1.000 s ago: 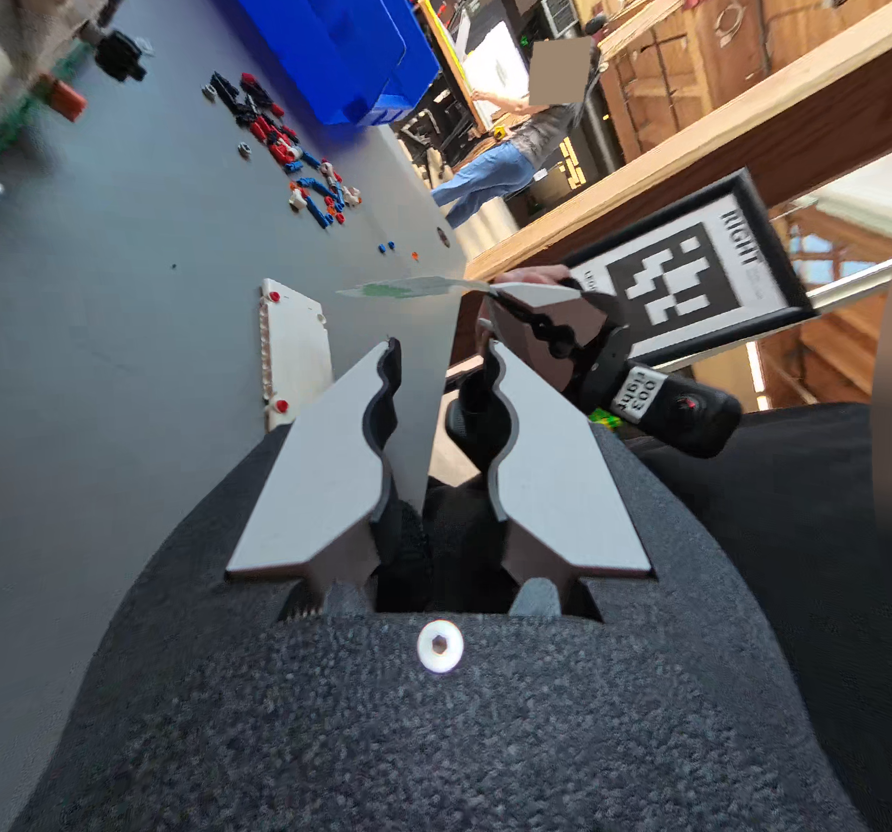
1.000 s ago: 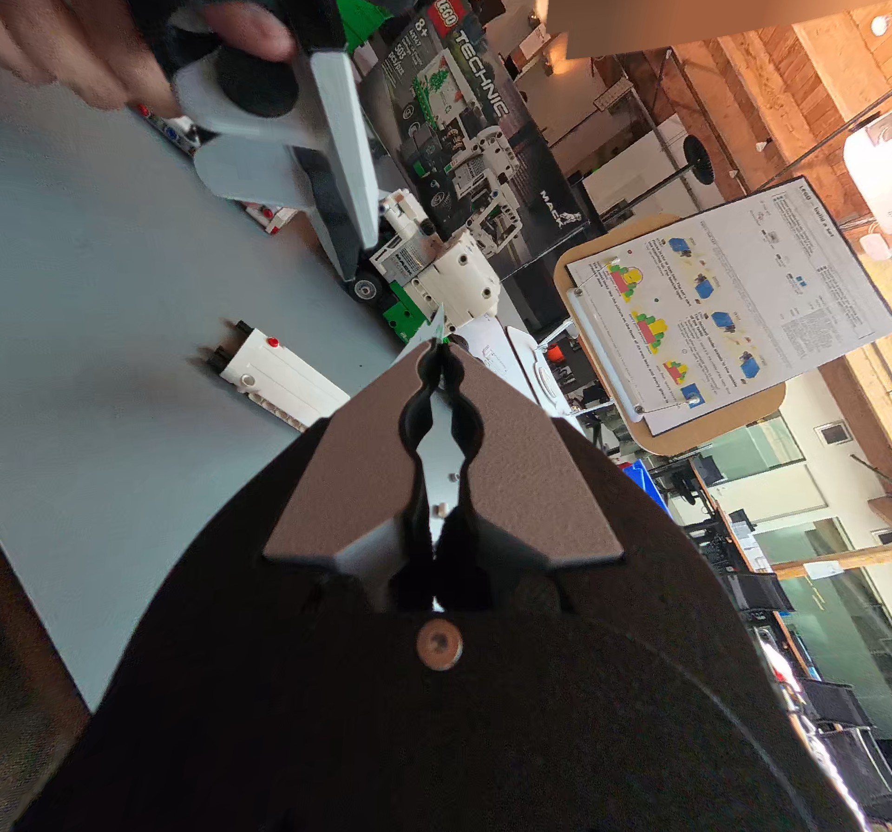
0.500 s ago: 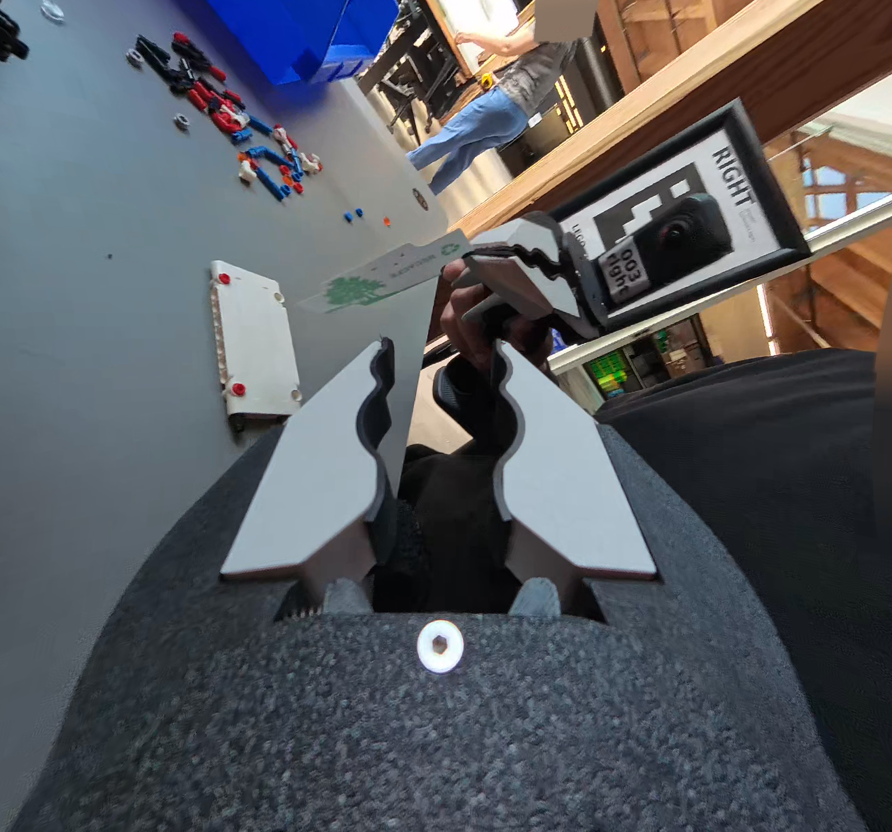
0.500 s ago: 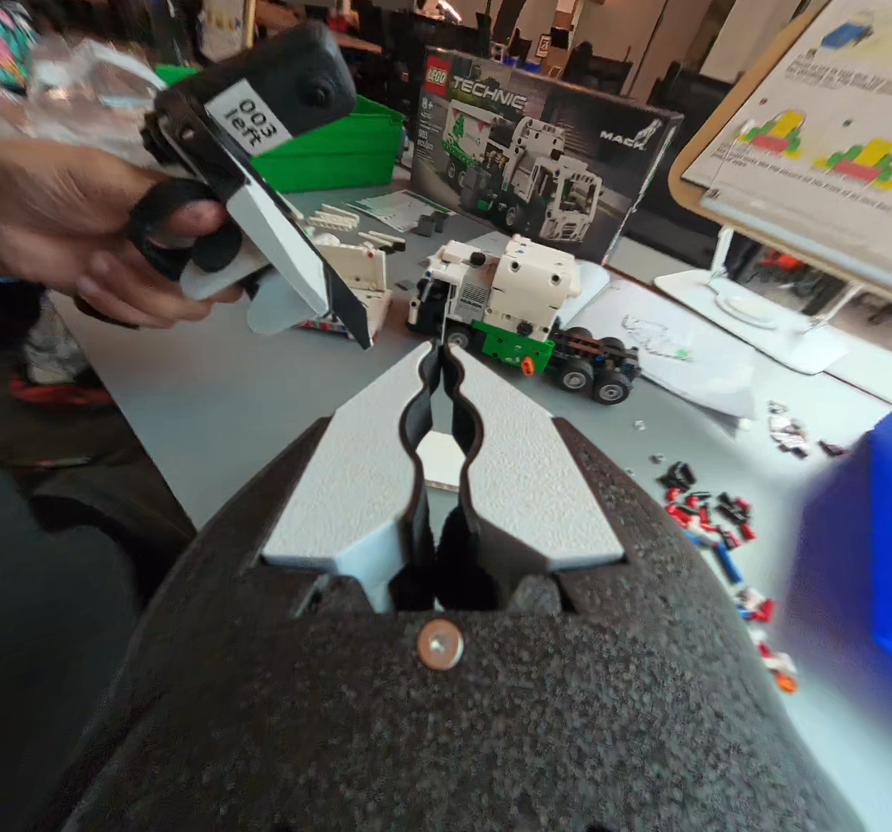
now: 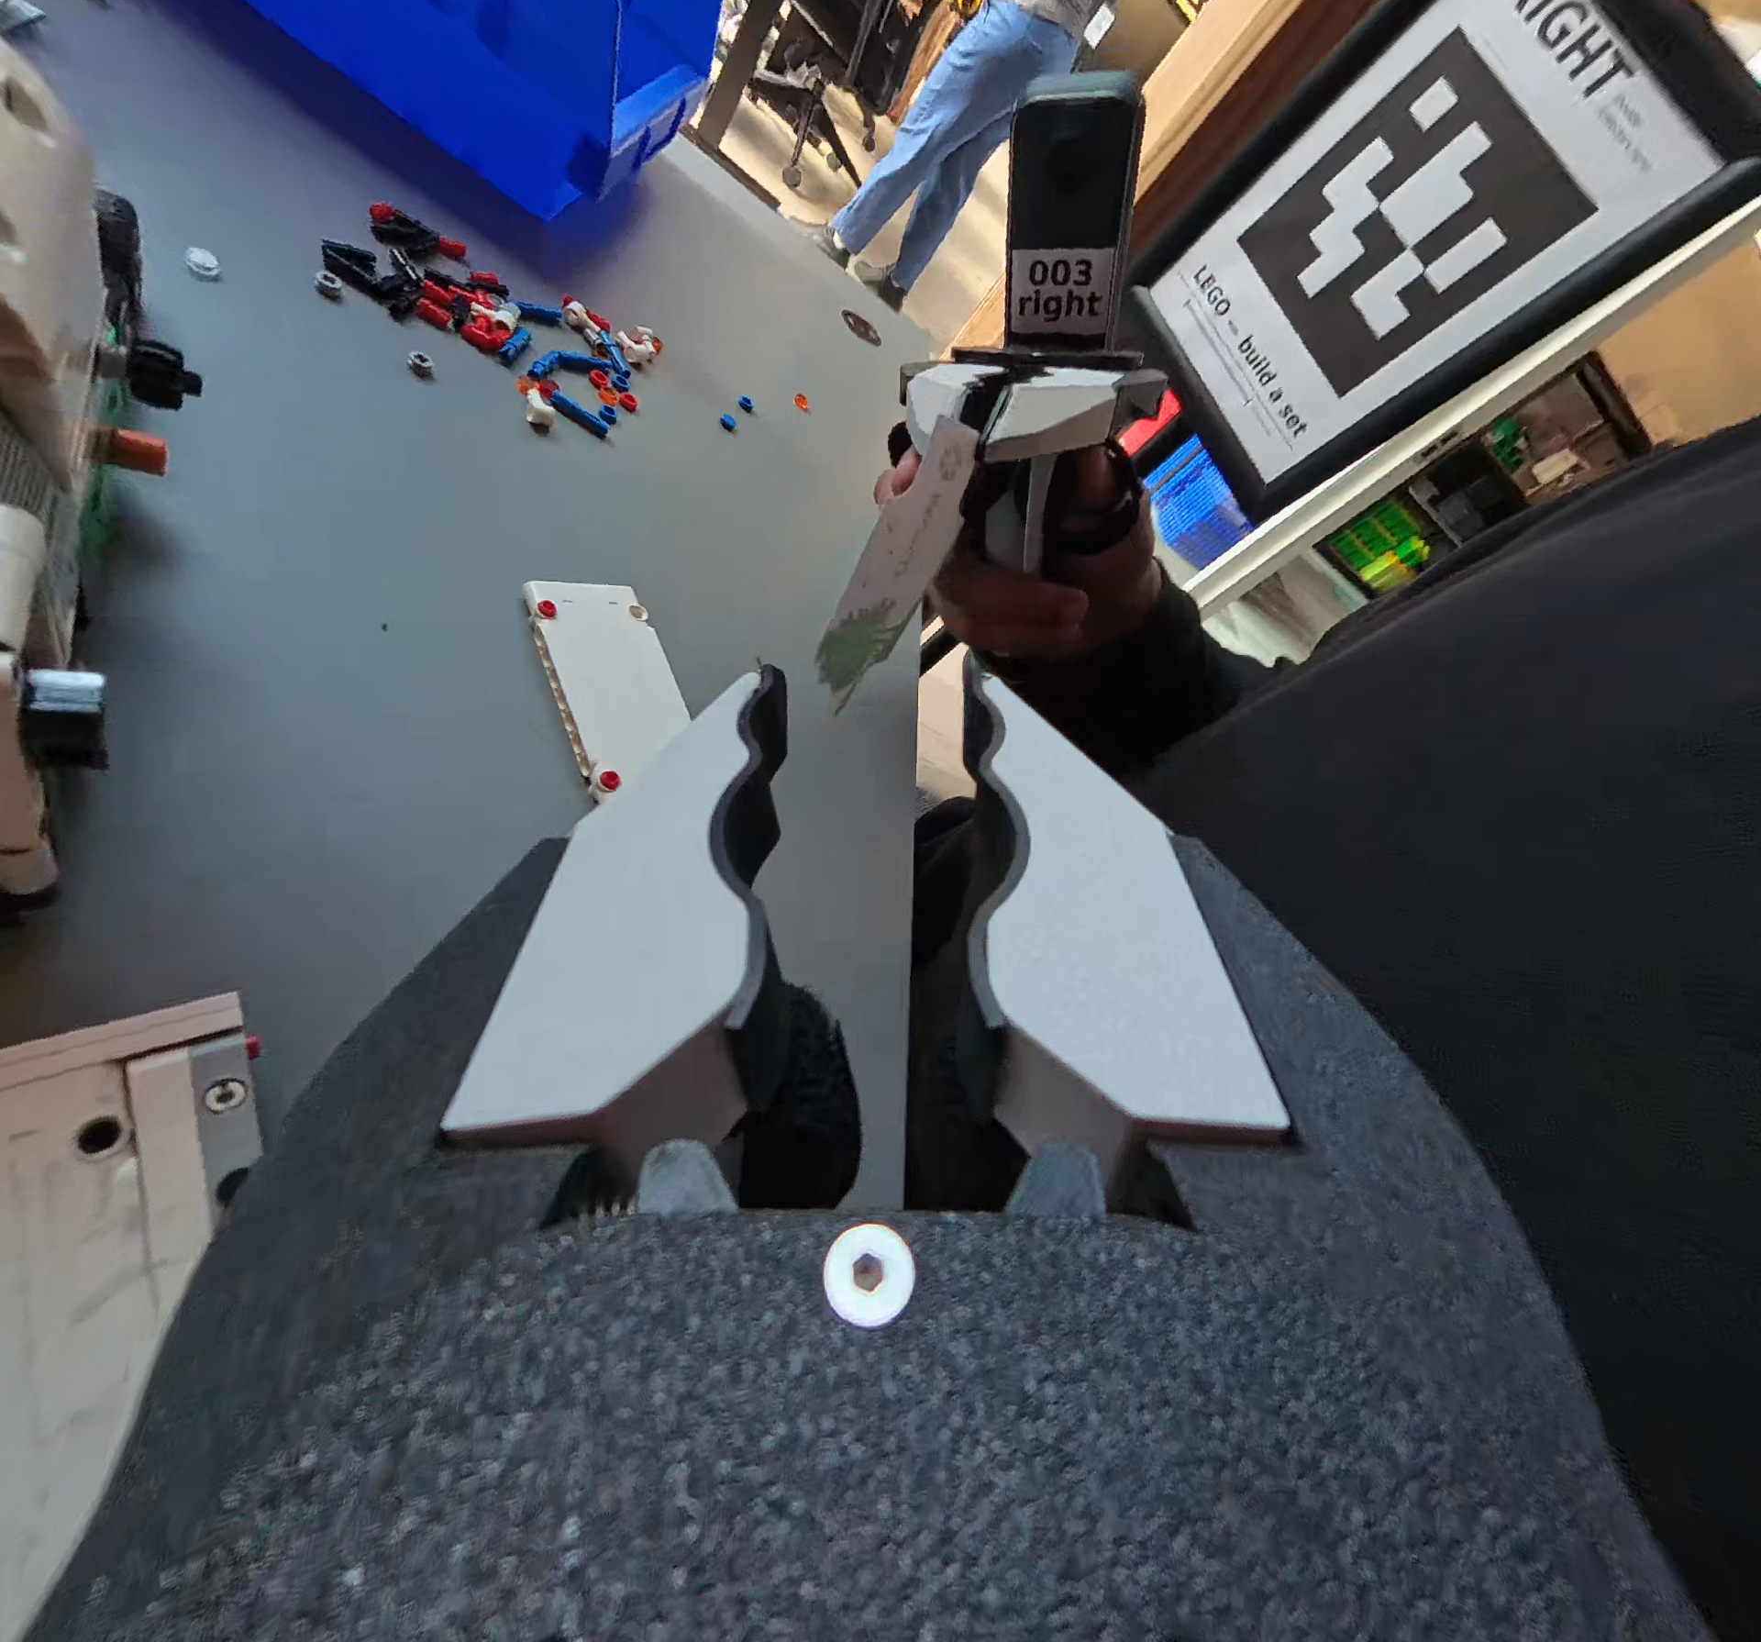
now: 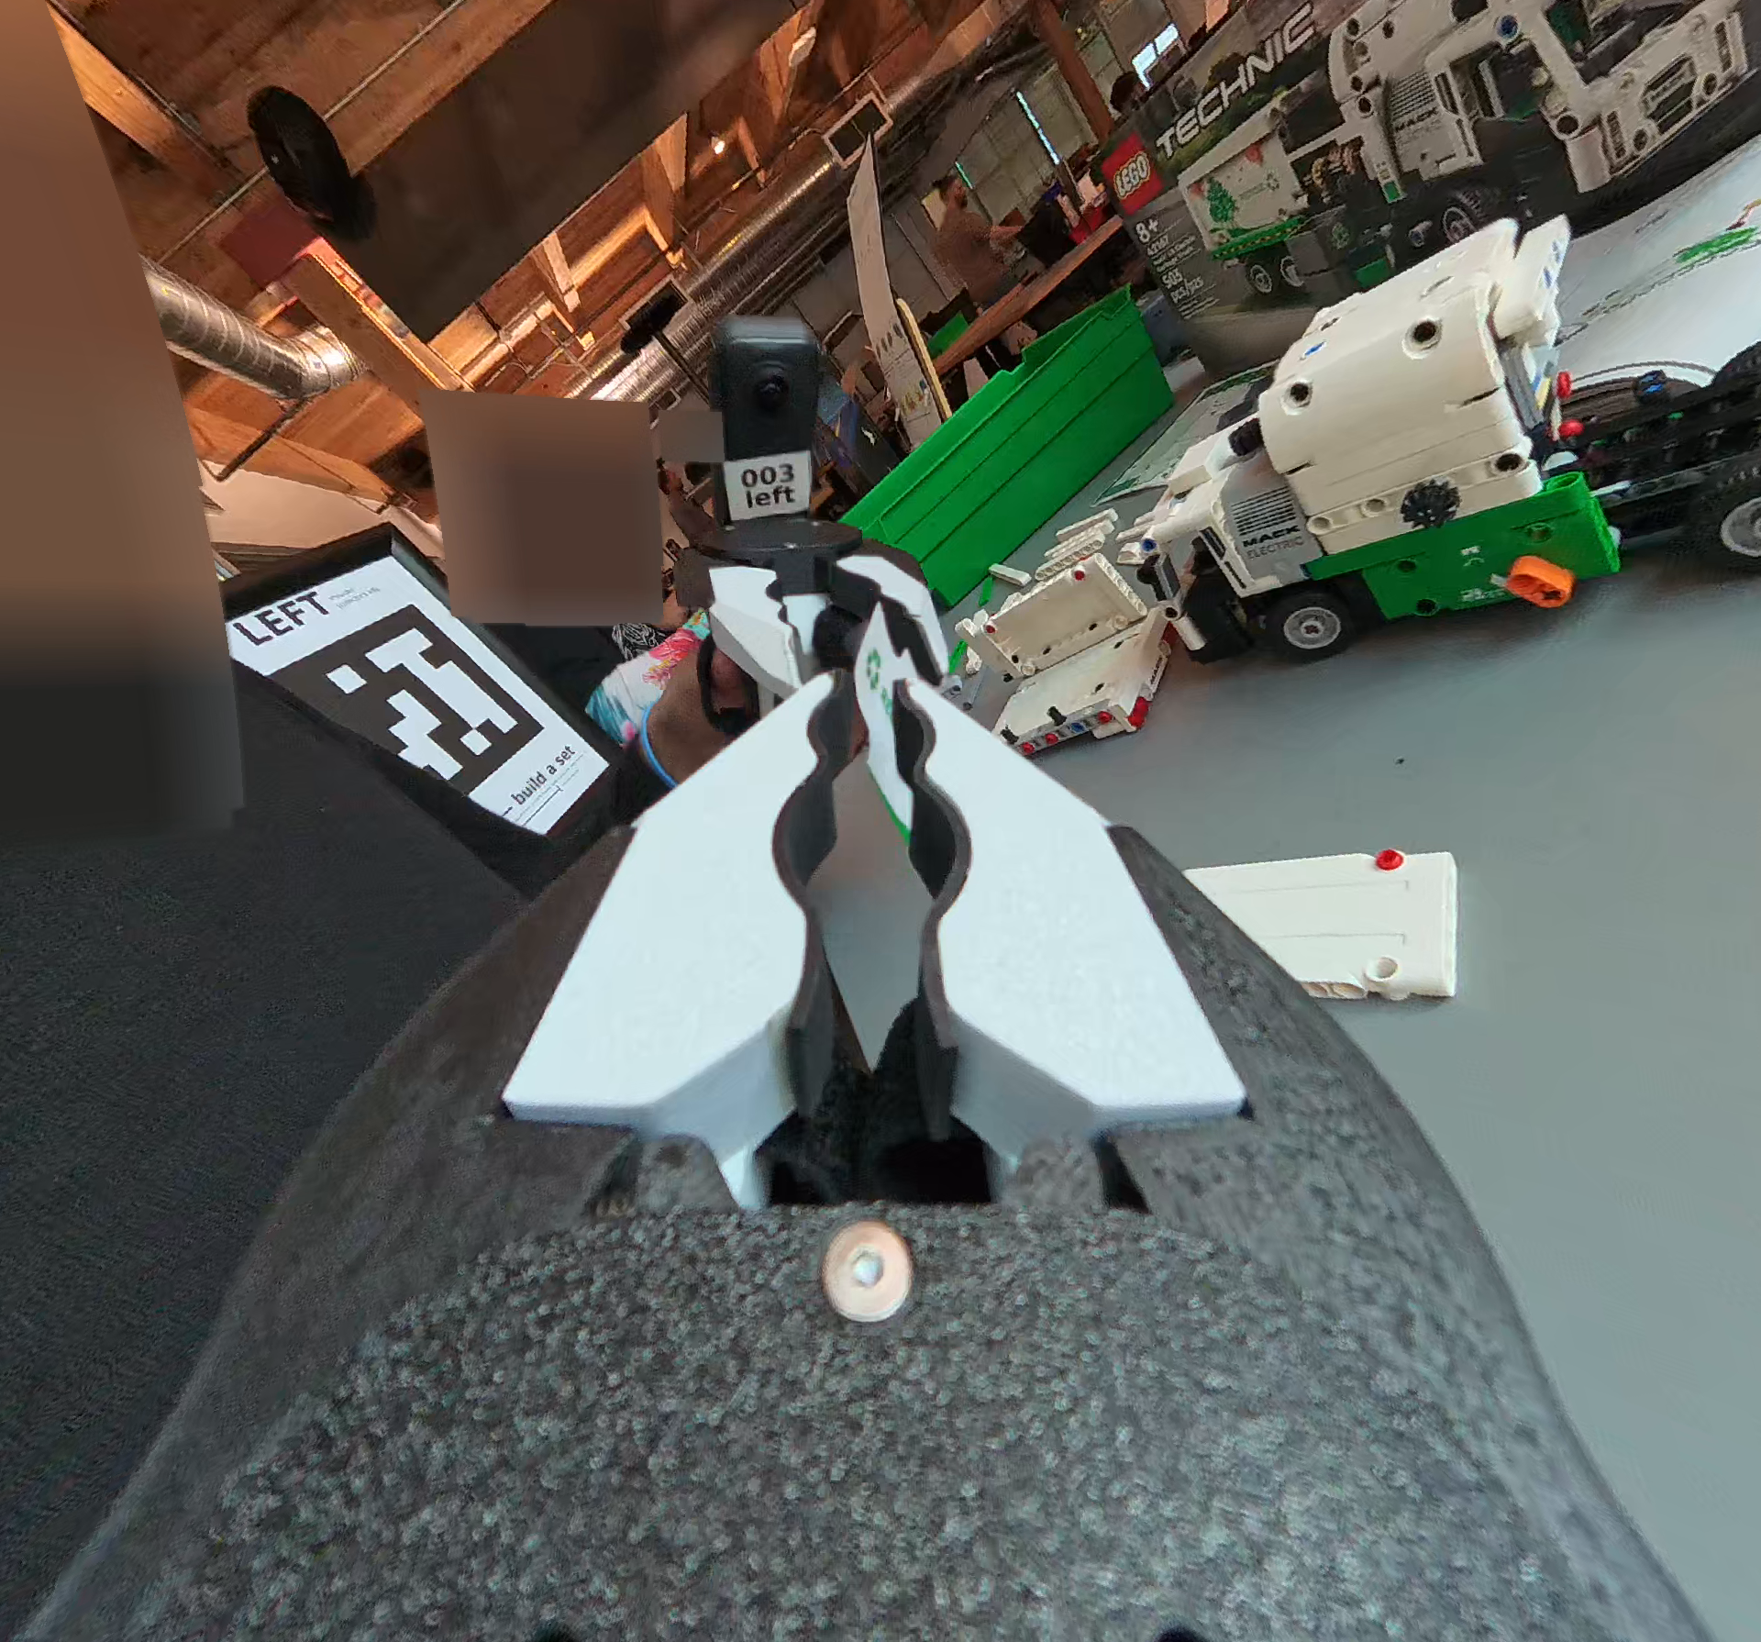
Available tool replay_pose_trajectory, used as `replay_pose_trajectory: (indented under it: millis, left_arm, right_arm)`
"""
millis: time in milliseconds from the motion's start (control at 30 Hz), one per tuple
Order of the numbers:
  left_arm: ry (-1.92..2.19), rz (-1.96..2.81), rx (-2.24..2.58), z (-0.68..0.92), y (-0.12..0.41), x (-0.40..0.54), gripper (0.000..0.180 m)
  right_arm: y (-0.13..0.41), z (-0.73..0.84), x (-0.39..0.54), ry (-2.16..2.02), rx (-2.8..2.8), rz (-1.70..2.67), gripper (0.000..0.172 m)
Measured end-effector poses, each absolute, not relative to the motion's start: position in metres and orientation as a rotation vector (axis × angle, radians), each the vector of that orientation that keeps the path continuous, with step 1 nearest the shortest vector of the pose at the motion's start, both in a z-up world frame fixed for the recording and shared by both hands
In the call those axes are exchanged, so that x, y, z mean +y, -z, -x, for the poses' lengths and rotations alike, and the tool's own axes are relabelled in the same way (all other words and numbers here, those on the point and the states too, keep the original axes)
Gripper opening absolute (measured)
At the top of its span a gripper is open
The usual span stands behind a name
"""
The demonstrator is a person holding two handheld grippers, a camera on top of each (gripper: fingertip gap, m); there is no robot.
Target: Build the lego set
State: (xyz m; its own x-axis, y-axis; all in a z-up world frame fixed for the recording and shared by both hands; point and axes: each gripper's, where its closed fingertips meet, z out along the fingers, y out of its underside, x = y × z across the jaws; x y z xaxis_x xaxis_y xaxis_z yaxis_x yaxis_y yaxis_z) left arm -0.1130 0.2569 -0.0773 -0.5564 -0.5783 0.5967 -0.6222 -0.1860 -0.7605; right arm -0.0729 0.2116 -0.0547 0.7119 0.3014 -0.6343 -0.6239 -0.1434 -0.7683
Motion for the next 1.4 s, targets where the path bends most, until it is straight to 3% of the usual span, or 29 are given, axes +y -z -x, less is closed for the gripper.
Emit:
replay_pose_trajectory:
  millis: [33,433,600,800,1100,1233,1400]
  left_arm:
    - [-1.865,-1.452,-2.042,0.112,0.079,0.257,0.032]
    - [-1.671,-1.103,-2.478,0.108,0.082,0.241,0.027]
    - [-1.707,-1.076,-2.459,0.104,0.076,0.237,0.018]
    - [-1.747,-1.083,-2.412,0.107,0.066,0.235,0.024]
    - [-1.7,-1.493,-2.365,0.093,0.094,0.25,0.025]
    - [-1.512,-1.679,-2.53,0.085,0.142,0.261,0.05]
    - [-1.468,-1.69,-2.58,0.091,0.163,0.247,0.057]
  right_arm:
    - [0.054,0.073,0.212,-0.813,0.269,1.515,0.006]
    - [0.049,0.079,0.207,-0.887,0.231,1.502,0.002]
    - [0.049,0.082,0.205,-0.926,0.226,1.493,0.002]
    - [0.052,0.081,0.206,-0.955,0.248,1.478,0.002]
    - [0.078,0.041,0.206,0.16,0.028,1.817,0.003]
    - [0.08,0.043,0.206,0.469,-0.102,1.854,0.0]
    - [0.098,0.033,0.208,0.581,-0.082,1.853,0.0]
